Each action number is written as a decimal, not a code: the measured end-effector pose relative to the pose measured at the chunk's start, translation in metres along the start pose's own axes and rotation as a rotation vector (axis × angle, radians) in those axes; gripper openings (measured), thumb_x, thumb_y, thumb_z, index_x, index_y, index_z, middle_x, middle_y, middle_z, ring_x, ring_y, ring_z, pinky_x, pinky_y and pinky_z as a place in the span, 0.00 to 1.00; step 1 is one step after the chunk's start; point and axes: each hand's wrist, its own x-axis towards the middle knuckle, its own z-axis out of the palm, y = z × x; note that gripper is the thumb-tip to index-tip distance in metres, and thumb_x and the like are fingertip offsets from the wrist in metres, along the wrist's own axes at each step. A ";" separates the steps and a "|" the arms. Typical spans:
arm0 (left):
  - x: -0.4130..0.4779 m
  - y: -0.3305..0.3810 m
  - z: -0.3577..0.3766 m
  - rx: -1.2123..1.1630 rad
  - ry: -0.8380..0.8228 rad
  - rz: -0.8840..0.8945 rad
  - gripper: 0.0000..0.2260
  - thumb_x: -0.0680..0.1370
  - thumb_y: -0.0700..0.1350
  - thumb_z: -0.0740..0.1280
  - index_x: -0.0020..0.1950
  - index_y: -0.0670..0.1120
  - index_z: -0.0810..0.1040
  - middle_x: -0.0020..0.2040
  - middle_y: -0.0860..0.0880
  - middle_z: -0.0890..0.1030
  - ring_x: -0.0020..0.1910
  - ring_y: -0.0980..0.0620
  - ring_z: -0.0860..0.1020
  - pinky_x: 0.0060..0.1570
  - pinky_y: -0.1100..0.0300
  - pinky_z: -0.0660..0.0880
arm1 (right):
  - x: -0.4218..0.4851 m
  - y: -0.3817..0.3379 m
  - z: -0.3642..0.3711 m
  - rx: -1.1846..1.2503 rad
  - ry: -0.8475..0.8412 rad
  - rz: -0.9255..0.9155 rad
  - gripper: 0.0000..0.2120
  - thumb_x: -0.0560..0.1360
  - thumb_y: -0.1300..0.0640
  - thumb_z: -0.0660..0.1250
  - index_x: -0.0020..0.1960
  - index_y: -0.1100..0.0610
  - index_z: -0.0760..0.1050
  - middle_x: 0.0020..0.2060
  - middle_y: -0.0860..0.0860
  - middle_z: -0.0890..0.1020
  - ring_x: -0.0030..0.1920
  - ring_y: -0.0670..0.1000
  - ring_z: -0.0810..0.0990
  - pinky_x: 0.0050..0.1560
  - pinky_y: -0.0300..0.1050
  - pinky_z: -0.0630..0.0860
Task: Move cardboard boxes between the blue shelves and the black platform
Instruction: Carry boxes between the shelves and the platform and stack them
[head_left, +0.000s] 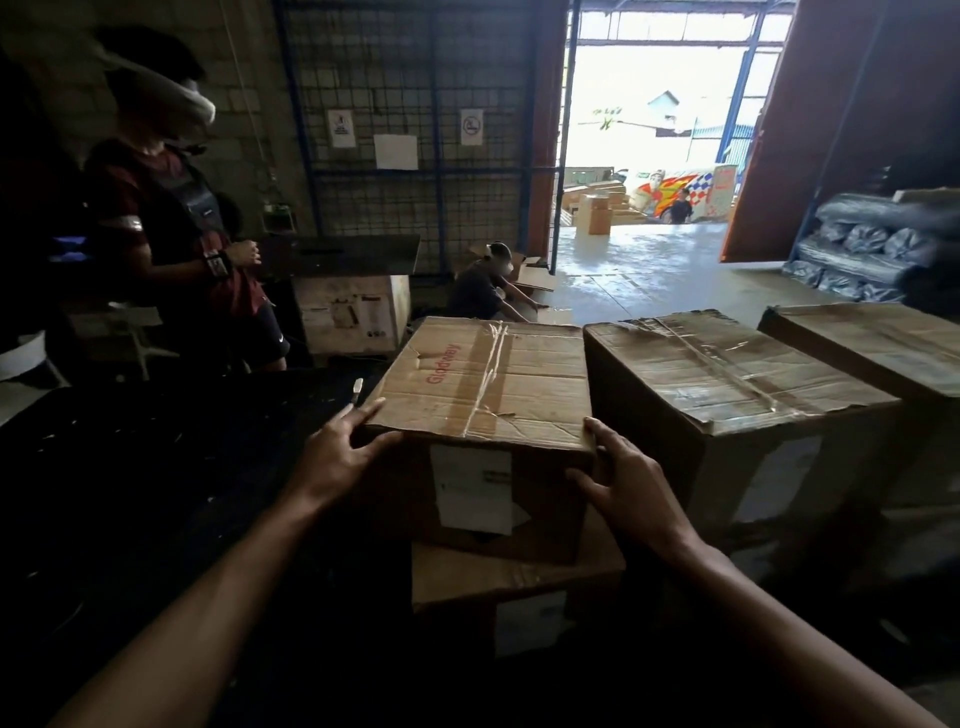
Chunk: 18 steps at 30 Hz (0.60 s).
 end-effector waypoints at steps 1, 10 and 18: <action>-0.001 -0.001 0.001 -0.049 -0.009 -0.018 0.33 0.70 0.62 0.71 0.73 0.57 0.70 0.74 0.46 0.69 0.71 0.46 0.70 0.68 0.56 0.66 | 0.000 0.001 0.000 0.013 -0.001 0.008 0.36 0.71 0.52 0.75 0.75 0.53 0.66 0.70 0.48 0.73 0.69 0.46 0.72 0.69 0.39 0.67; -0.042 0.031 0.030 -0.081 0.106 0.003 0.32 0.67 0.65 0.71 0.69 0.54 0.76 0.66 0.50 0.78 0.61 0.54 0.79 0.56 0.66 0.75 | 0.008 0.028 -0.042 -0.030 -0.018 0.085 0.32 0.72 0.61 0.73 0.74 0.57 0.67 0.69 0.53 0.74 0.68 0.46 0.71 0.66 0.31 0.61; -0.085 0.058 0.042 -0.134 0.197 -0.051 0.28 0.69 0.61 0.74 0.68 0.53 0.77 0.64 0.50 0.80 0.61 0.57 0.78 0.62 0.60 0.75 | -0.007 0.040 -0.066 -0.035 -0.058 0.052 0.31 0.73 0.59 0.73 0.74 0.53 0.68 0.68 0.51 0.75 0.69 0.49 0.72 0.63 0.31 0.61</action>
